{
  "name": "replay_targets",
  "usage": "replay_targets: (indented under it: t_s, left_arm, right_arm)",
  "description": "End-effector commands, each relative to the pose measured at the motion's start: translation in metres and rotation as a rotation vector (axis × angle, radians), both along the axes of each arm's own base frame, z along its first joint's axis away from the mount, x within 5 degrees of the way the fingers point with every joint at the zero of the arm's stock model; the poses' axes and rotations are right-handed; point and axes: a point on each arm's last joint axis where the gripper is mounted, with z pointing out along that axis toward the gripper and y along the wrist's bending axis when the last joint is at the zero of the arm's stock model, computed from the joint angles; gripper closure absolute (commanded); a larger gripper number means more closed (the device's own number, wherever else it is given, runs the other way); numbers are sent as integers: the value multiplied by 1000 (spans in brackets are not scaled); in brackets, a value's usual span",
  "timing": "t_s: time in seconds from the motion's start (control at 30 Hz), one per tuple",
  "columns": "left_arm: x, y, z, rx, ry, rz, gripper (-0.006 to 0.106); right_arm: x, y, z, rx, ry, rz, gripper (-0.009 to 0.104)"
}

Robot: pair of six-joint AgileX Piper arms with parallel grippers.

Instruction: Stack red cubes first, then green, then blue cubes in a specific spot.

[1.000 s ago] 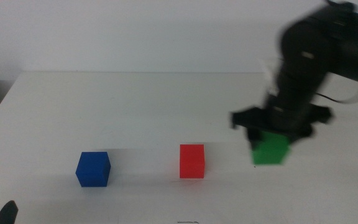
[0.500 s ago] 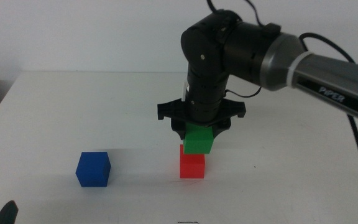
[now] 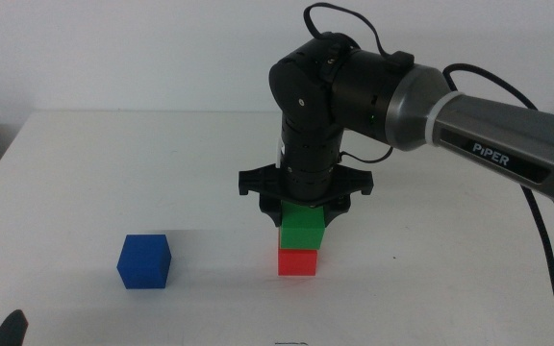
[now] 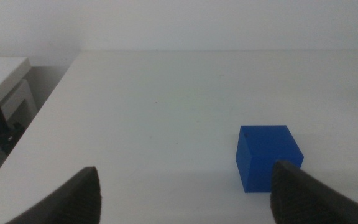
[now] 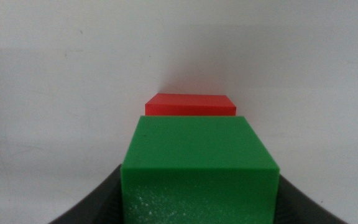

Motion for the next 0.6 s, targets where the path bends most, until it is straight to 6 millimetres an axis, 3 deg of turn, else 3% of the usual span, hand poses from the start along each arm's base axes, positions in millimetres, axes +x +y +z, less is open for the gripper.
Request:
replay_targets:
  t_s: [0.0, 0.57]
  left_arm:
    - [0, -1, 10, -13, -107, -6, 7]
    - [0, -1, 10, -13, -107, -6, 7]
  right_arm:
    - [-8, -7, 34, 7, -32, -3, 96]
    - [-1, 1, 29, 48, -100, 16, 95]
